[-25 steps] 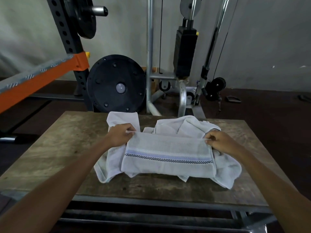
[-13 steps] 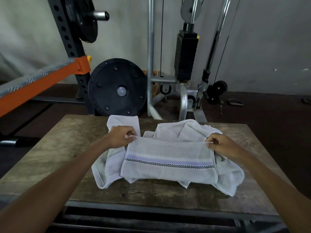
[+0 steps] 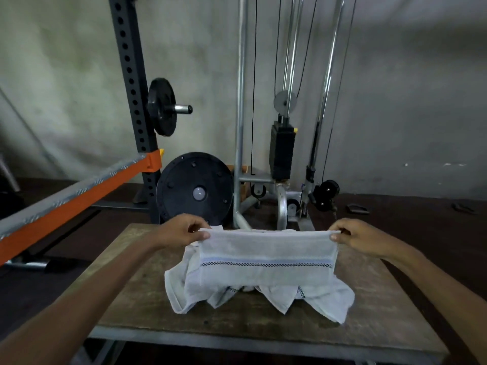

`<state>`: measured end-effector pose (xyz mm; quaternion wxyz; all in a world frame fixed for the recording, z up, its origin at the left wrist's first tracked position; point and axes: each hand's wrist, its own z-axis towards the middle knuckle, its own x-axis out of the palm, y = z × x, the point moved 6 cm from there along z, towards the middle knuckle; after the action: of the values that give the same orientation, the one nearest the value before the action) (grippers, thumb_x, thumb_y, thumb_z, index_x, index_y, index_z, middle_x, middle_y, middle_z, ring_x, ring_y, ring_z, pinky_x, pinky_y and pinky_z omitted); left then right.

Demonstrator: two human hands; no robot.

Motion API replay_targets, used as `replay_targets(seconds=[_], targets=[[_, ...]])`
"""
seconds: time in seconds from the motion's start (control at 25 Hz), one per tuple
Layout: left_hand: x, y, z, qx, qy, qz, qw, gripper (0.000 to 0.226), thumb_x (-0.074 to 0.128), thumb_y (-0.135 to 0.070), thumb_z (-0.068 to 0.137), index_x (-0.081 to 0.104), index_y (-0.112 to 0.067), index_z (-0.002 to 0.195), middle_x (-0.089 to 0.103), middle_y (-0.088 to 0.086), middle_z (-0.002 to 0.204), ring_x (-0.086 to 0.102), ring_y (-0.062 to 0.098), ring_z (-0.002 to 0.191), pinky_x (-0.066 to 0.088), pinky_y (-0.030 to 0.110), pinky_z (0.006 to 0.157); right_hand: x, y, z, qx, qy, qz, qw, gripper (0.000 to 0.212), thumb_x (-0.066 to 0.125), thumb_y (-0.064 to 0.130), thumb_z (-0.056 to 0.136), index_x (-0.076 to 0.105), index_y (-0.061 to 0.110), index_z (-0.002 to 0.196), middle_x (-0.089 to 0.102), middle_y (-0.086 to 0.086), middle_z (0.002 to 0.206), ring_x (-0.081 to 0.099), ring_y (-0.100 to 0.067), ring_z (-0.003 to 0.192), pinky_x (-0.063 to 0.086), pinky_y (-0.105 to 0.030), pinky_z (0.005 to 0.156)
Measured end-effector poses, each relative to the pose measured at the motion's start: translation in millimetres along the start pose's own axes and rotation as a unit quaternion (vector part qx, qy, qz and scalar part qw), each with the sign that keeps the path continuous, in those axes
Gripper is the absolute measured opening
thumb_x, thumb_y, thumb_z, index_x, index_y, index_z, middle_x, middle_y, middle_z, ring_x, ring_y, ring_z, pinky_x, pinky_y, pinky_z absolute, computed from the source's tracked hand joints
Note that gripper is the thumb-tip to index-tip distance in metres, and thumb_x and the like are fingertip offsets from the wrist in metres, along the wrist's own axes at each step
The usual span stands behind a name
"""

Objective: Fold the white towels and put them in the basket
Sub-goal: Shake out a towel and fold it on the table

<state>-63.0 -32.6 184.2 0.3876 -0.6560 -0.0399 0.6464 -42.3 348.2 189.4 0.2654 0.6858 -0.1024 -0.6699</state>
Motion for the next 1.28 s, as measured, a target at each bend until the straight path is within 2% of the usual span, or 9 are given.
replay_targets(seconds=[0.24, 0.32, 0.48, 0.6, 0.76, 0.92, 1.12, 1.2, 1.28], targets=[[-55, -55, -34, 0.035, -0.051, -0.021, 0.998, 0.006, 0.069, -0.017, 0.085, 0.063, -0.017, 0.087, 0.072, 0.0, 0.092, 0.068, 0.013, 0.084, 0.052, 0.021, 0.074, -60, 50, -37, -0.033, -0.02, 0.063, 0.997, 0.003, 0.066, 0.007, 0.086, 0.065, 0.01, 0.087, 0.068, 0.001, 0.084, 0.062, -0.009, 0.076, 0.048, -0.023, 0.07], [-67, -64, -43, 0.045, -0.064, -0.021, 0.997, 0.012, 0.07, -0.018, 0.084, 0.066, -0.016, 0.095, 0.071, -0.001, 0.095, 0.067, 0.013, 0.086, 0.053, 0.024, 0.077, -71, 60, -49, -0.04, -0.024, 0.105, 0.993, 0.007, 0.065, 0.003, 0.085, 0.064, 0.008, 0.09, 0.067, -0.006, 0.086, 0.061, -0.011, 0.075, 0.049, -0.021, 0.066], [-75, -80, -57, 0.049, -0.051, 0.018, 0.997, 0.012, 0.066, -0.021, 0.087, 0.071, -0.017, 0.098, 0.072, -0.006, 0.094, 0.066, 0.008, 0.087, 0.051, 0.021, 0.077, -77, 73, -64, -0.047, 0.005, 0.093, 0.995, 0.02, 0.06, 0.008, 0.09, 0.064, 0.019, 0.107, 0.067, -0.006, 0.104, 0.063, -0.017, 0.094, 0.052, -0.027, 0.082], [-80, -86, -66, 0.04, -0.076, 0.018, 0.996, 0.011, 0.069, -0.027, 0.085, 0.071, -0.017, 0.089, 0.072, -0.005, 0.087, 0.065, 0.01, 0.081, 0.049, 0.02, 0.072, -80, 78, -72, -0.038, 0.008, 0.046, 0.998, 0.012, 0.059, 0.01, 0.091, 0.067, 0.018, 0.094, 0.07, -0.01, 0.098, 0.06, -0.018, 0.086, 0.049, -0.023, 0.073], [-92, -91, -73, 0.041, -0.165, -0.03, 0.985, 0.005, 0.07, -0.023, 0.083, 0.068, -0.019, 0.086, 0.07, -0.006, 0.087, 0.064, 0.005, 0.079, 0.05, 0.021, 0.073, -96, 81, -75, -0.043, -0.077, 0.012, 0.996, 0.011, 0.062, 0.015, 0.09, 0.063, 0.025, 0.085, 0.068, -0.003, 0.09, 0.061, -0.02, 0.085, 0.046, -0.032, 0.078], [-98, -96, -67, 0.042, -0.197, 0.003, 0.98, 0.007, 0.073, -0.017, 0.081, 0.07, -0.015, 0.087, 0.07, -0.006, 0.088, 0.062, -0.004, 0.076, 0.047, 0.008, 0.067, -101, 88, -71, -0.037, -0.085, -0.009, 0.996, 0.008, 0.064, 0.014, 0.088, 0.062, 0.021, 0.085, 0.067, -0.003, 0.088, 0.06, -0.016, 0.079, 0.045, -0.025, 0.073], [-95, -89, -62, 0.046, -0.225, 0.011, 0.973, 0.007, 0.074, -0.017, 0.08, 0.07, -0.02, 0.085, 0.069, -0.01, 0.082, 0.061, -0.006, 0.071, 0.045, 0.006, 0.063, -107, 88, -70, -0.041, -0.118, 0.004, 0.992, 0.006, 0.064, 0.012, 0.088, 0.062, 0.017, 0.085, 0.066, -0.005, 0.083, 0.059, -0.014, 0.072, 0.044, -0.016, 0.063], [-89, -85, -58, 0.039, -0.193, -0.013, 0.98, 0.008, 0.076, -0.02, 0.078, 0.07, -0.021, 0.083, 0.071, -0.009, 0.081, 0.064, -0.001, 0.073, 0.047, 0.01, 0.067, -98, 83, -68, -0.03, -0.091, 0.018, 0.995, 0.008, 0.064, 0.01, 0.088, 0.062, 0.017, 0.084, 0.067, -0.007, 0.083, 0.06, -0.015, 0.072, 0.046, -0.021, 0.069], [-71, -71, -54, 0.014, -0.073, -0.065, 0.995, 0.019, 0.077, -0.031, 0.072, 0.073, -0.018, 0.087, 0.074, -0.005, 0.085, 0.067, 0.003, 0.081, 0.05, 0.015, 0.075, -90, 69, -68, -0.016, -0.091, 0.041, 0.995, 0.009, 0.065, 0.011, 0.088, 0.063, 0.019, 0.084, 0.069, -0.008, 0.082, 0.061, -0.016, 0.069, 0.047, -0.029, 0.072]])
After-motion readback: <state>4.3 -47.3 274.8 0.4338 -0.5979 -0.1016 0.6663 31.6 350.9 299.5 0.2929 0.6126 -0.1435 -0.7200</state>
